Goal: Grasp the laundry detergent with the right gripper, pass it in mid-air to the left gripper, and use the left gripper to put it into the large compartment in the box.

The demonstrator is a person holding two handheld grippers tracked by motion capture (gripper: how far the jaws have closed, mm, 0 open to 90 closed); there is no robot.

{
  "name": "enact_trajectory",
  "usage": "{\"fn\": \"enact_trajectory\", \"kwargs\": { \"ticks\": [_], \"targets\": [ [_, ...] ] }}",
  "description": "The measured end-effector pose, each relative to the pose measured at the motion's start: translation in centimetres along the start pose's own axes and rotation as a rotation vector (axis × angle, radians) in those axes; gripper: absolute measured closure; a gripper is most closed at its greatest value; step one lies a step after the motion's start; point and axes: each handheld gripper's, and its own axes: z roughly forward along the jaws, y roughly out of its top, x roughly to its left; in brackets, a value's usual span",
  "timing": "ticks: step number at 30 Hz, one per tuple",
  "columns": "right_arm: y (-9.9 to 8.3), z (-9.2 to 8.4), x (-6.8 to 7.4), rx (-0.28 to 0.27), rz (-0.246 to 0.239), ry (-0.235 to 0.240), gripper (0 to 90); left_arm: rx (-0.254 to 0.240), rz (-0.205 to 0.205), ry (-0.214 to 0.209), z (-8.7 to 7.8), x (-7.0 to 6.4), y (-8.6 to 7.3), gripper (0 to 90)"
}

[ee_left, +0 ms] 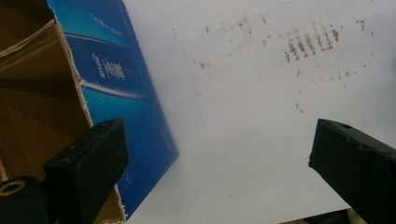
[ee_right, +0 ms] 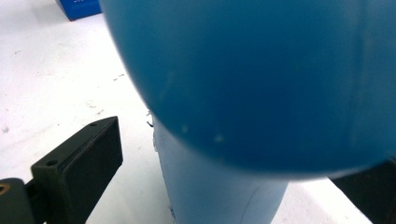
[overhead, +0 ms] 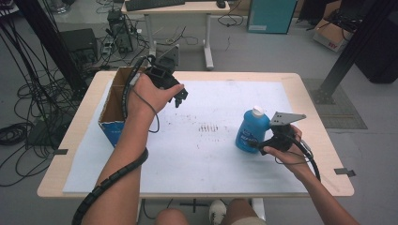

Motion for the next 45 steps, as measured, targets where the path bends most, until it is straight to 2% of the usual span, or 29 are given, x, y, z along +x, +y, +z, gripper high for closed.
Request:
{"fn": "enact_trajectory", "kwargs": {
  "ticks": [45],
  "targets": [
    [-0.07, -0.22, 0.00, -0.011, 0.000, -0.007, 1.6, 0.000, 0.005, 0.002, -0.04, 0.06, 0.03, 4.9]
  ]
}}
